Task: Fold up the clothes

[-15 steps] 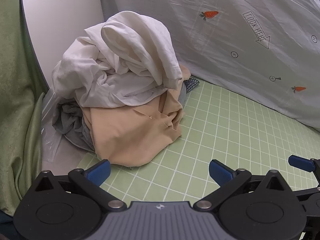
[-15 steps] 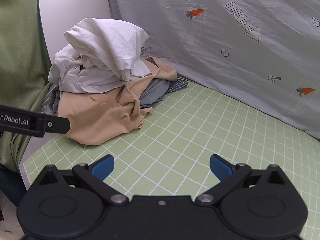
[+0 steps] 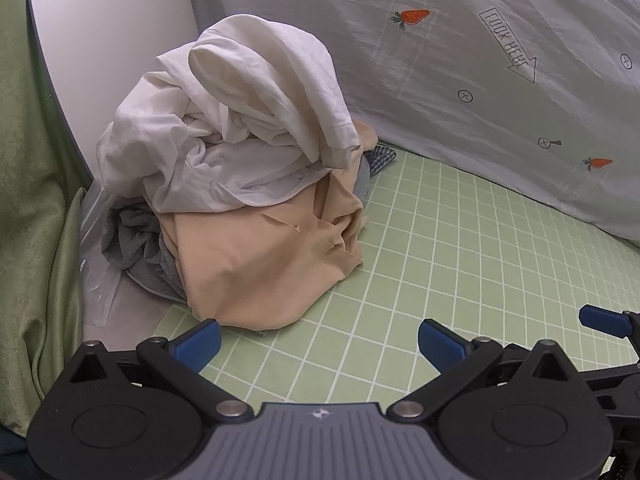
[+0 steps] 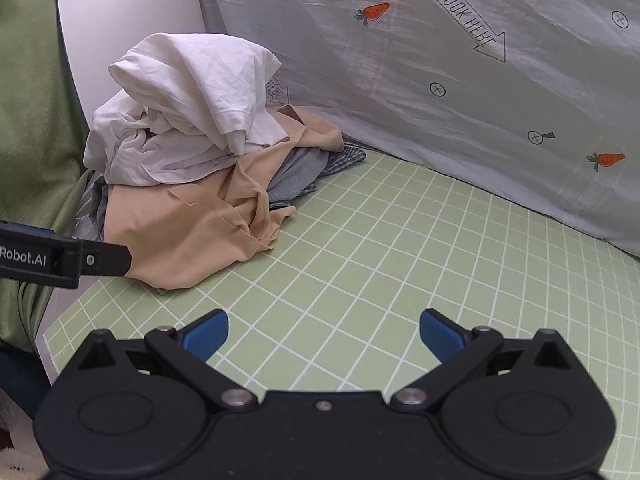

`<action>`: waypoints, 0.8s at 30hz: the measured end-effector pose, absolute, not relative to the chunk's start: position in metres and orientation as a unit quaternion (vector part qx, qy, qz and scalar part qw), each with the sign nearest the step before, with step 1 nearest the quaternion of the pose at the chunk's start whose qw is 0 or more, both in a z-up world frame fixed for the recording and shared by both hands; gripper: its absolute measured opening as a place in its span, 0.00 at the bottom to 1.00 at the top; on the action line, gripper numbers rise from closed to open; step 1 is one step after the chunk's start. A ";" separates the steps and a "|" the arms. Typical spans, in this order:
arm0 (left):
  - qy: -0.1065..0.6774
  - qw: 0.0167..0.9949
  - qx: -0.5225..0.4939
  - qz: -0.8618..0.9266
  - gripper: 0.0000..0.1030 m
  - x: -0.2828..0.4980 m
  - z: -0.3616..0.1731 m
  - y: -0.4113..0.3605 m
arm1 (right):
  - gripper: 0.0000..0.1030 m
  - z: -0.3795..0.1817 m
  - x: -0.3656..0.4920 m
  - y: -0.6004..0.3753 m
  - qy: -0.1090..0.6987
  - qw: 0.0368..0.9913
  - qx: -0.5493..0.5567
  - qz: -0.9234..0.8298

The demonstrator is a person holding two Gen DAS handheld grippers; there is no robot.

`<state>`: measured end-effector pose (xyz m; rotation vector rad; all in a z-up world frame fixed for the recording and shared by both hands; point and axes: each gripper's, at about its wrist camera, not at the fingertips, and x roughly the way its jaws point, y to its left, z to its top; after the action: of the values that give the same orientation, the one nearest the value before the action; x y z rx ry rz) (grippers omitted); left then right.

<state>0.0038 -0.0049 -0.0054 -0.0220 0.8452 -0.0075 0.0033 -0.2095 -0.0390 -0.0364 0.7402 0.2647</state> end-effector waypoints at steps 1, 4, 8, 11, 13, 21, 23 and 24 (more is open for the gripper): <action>0.410 0.912 -0.010 -0.004 1.00 0.004 -0.006 -0.005 | 1.00 -0.039 0.003 -0.209 0.361 0.923 -0.017 0.129; 0.413 0.911 -0.009 -0.004 1.00 0.003 -0.006 -0.006 | 1.00 -0.040 0.003 -0.209 0.364 0.922 -0.016 0.131; 0.416 0.909 -0.009 -0.001 1.00 0.003 -0.005 -0.006 | 1.00 -0.042 0.003 -0.209 0.365 0.922 -0.014 0.132; 0.419 0.908 -0.009 0.001 1.00 0.004 -0.005 -0.006 | 1.00 -0.043 0.003 -0.209 0.366 0.921 -0.012 0.132; 0.420 0.908 -0.009 0.001 1.00 0.004 -0.005 -0.006 | 1.00 -0.043 0.003 -0.209 0.367 0.921 -0.011 0.132; 0.422 0.906 -0.007 0.000 1.00 0.004 -0.005 -0.007 | 1.00 -0.043 0.004 -0.210 0.370 0.920 -0.009 0.131; 0.423 0.906 -0.007 0.000 1.00 0.004 -0.005 -0.006 | 1.00 -0.043 0.004 -0.210 0.371 0.920 -0.009 0.130; 0.423 0.906 -0.007 0.000 1.00 0.004 -0.005 -0.006 | 1.00 -0.043 0.004 -0.210 0.371 0.920 -0.009 0.130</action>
<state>0.0038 -0.0064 -0.0049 -0.0136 0.8735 -0.0006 0.0043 -0.2101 -0.0427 -0.0186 0.7619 0.2678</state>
